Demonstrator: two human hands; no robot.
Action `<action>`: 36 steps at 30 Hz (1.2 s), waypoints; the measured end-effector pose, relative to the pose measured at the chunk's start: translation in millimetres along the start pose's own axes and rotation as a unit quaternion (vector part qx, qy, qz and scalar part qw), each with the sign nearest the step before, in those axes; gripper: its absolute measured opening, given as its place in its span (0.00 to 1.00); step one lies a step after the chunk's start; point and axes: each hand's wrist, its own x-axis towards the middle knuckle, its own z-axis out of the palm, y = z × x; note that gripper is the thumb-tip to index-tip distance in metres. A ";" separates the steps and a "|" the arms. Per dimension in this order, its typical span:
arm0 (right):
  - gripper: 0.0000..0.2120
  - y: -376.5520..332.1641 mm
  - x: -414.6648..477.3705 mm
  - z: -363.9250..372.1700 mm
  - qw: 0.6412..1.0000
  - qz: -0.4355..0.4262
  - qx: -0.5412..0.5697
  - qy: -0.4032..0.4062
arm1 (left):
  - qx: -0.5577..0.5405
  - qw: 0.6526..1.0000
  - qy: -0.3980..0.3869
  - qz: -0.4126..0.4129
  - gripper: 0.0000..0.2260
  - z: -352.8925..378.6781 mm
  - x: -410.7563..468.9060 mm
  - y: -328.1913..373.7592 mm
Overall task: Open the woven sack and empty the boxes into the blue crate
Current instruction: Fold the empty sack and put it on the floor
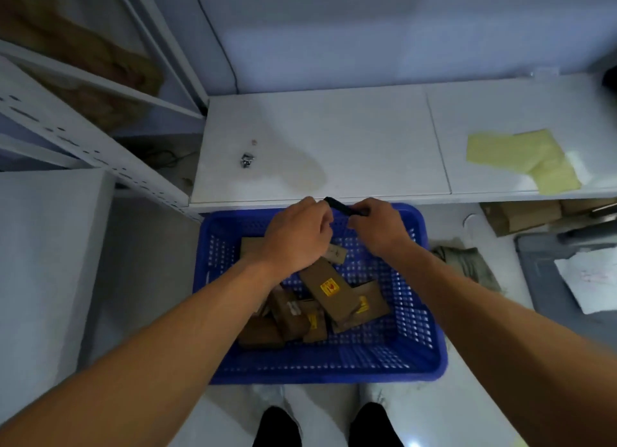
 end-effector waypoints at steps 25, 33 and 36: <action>0.14 59.2 238.0 75.1 0.995 -0.021 0.065 0.079 | 0.191 0.952 0.158 0.178 0.16 145.7 191.7 -145.2; 0.11 70.4 236.2 68.1 0.994 -0.024 0.004 0.109 | 0.175 0.964 0.120 0.158 0.18 157.1 173.8 -146.7; 0.13 73.7 229.7 61.5 0.994 -0.019 -0.013 0.111 | 0.162 0.970 0.112 0.143 0.18 153.2 171.1 -140.5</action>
